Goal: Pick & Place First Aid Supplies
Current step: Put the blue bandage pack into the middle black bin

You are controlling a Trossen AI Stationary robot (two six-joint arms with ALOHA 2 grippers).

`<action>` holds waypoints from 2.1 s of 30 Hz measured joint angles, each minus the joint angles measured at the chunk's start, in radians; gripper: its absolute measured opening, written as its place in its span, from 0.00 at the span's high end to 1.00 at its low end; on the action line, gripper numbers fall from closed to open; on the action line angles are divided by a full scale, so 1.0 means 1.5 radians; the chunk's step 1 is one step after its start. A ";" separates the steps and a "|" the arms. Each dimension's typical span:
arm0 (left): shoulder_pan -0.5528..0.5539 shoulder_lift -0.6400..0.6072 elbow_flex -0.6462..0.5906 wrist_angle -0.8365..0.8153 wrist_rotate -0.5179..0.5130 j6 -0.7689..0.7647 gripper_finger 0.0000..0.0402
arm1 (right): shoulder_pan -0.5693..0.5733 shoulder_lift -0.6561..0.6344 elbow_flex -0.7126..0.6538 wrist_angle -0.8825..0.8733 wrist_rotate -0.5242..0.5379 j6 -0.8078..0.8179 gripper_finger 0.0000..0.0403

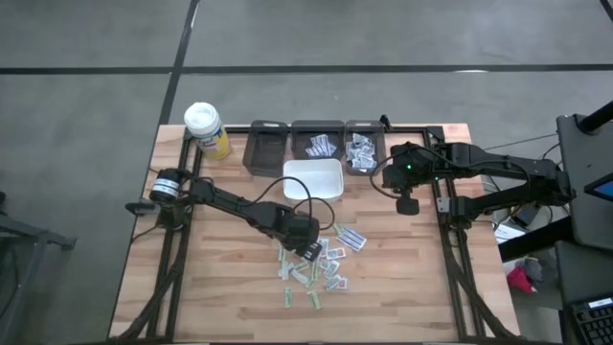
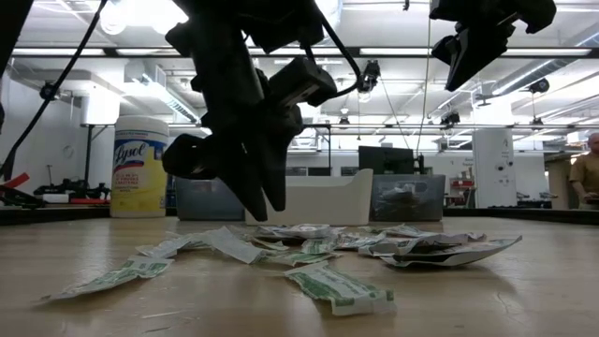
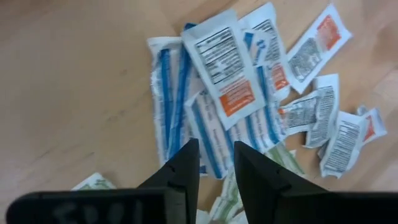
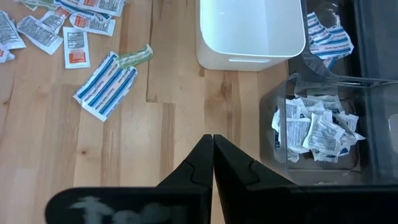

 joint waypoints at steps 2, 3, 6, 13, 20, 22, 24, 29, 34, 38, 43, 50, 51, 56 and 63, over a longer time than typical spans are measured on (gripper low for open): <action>0.000 0.000 -0.001 -0.008 -0.005 -0.003 0.77 | 0.000 0.000 0.000 0.000 0.000 0.002 0.98; 0.000 0.000 -0.001 -0.009 -0.009 -0.004 0.77 | 0.000 0.000 0.000 0.000 0.000 0.002 0.98; 0.000 0.000 -0.001 -0.008 -0.022 -0.004 0.77 | 0.000 0.000 0.000 0.000 0.000 0.002 0.98; 0.000 0.000 -0.001 -0.007 -0.024 -0.011 0.77 | 0.000 0.000 0.000 0.001 0.000 0.002 0.98; -0.001 0.007 -0.001 0.001 -0.024 -0.032 0.77 | 0.000 0.000 0.000 0.002 0.000 0.002 0.98; -0.001 0.010 -0.001 -0.002 -0.024 -0.037 0.77 | 0.000 0.000 0.000 0.003 0.000 0.002 0.98; -0.001 0.014 -0.001 0.000 -0.024 -0.040 0.77 | 0.000 0.000 0.000 0.003 0.000 0.002 0.98; -0.001 0.015 -0.001 0.000 -0.024 -0.042 0.77 | 0.000 0.000 0.000 0.003 0.000 0.002 0.98; -0.001 0.022 -0.001 0.007 -0.023 -0.042 0.77 | 0.000 0.000 -0.001 0.004 0.000 0.002 0.98; -0.001 0.037 -0.001 0.030 -0.008 -0.042 0.77 | 0.000 0.000 -0.001 0.005 0.000 0.002 0.98; -0.001 0.051 0.000 0.042 0.005 -0.040 0.77 | 0.000 0.000 -0.001 0.005 0.000 0.002 0.98; -0.001 0.056 -0.005 0.041 -0.006 -0.038 0.85 | 0.000 0.000 -0.001 0.004 0.000 0.002 0.98; -0.001 0.056 -0.005 0.040 -0.009 -0.037 0.87 | 0.000 0.000 -0.001 0.004 0.000 0.003 0.98; -0.001 0.056 -0.005 0.042 -0.011 -0.019 0.98 | 0.000 0.000 -0.001 0.004 0.000 0.007 0.98; -0.001 0.045 -0.007 0.040 -0.016 -0.014 1.00 | 0.000 0.000 -0.001 0.004 0.000 0.007 0.98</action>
